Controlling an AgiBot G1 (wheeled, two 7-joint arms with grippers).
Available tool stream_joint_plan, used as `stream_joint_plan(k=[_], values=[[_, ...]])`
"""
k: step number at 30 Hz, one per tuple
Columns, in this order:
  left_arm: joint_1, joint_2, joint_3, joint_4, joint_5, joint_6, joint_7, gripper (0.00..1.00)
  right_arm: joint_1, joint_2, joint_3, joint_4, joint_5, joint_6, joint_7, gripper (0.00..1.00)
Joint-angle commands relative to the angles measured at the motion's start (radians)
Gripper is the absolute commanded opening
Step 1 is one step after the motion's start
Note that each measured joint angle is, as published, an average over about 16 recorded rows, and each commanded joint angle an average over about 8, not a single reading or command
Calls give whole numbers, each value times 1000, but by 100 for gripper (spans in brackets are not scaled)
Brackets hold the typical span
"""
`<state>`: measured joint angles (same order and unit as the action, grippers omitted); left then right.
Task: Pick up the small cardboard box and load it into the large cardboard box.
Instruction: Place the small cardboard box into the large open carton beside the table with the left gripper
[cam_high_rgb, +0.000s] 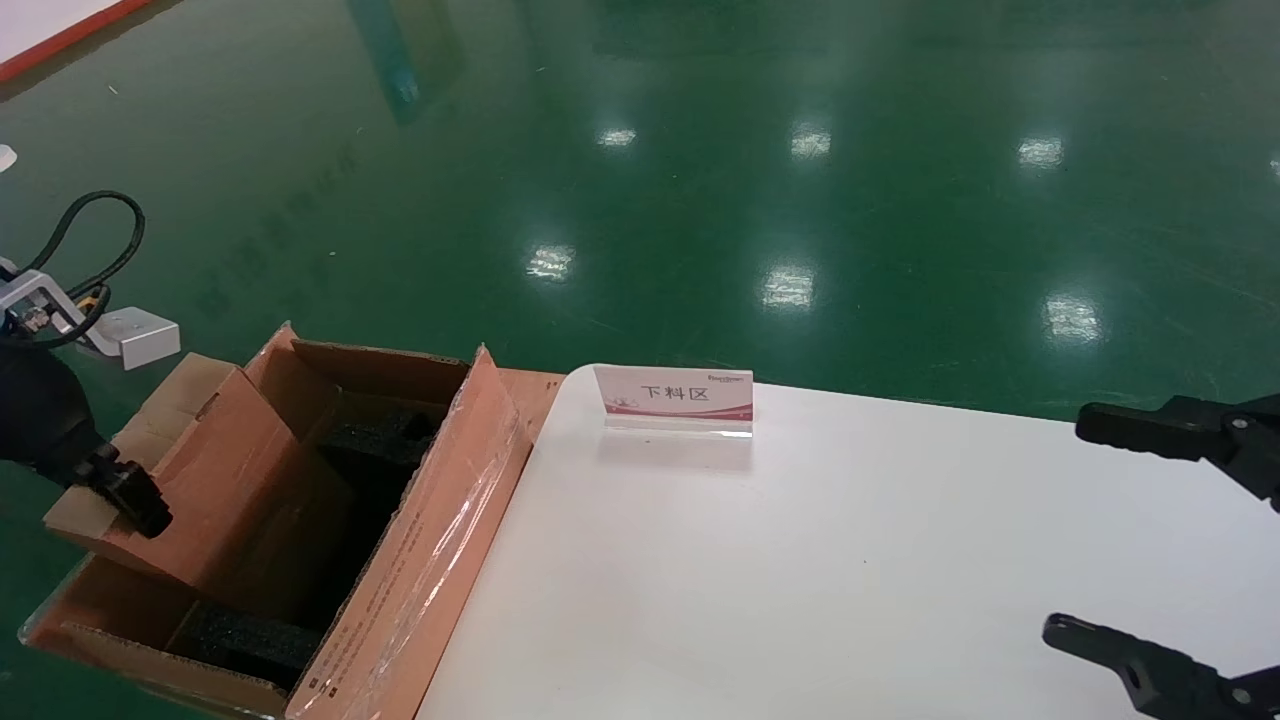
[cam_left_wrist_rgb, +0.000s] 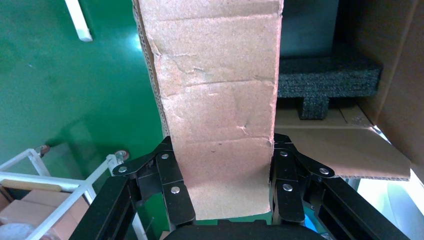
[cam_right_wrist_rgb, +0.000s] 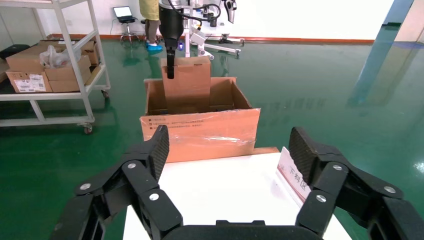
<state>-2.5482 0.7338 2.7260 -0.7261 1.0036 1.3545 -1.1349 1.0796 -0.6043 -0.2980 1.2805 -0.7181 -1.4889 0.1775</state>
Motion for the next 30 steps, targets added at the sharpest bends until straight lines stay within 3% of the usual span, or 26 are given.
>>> stream_joint_plan(k=[1,30], values=[[9,4,-1,2,1,-8,-4,0,0,0,0,0,0,0,0,100],[197,52,-27,165,-35,-66,26,0,0,1,-2,0,1,1,-1,100]])
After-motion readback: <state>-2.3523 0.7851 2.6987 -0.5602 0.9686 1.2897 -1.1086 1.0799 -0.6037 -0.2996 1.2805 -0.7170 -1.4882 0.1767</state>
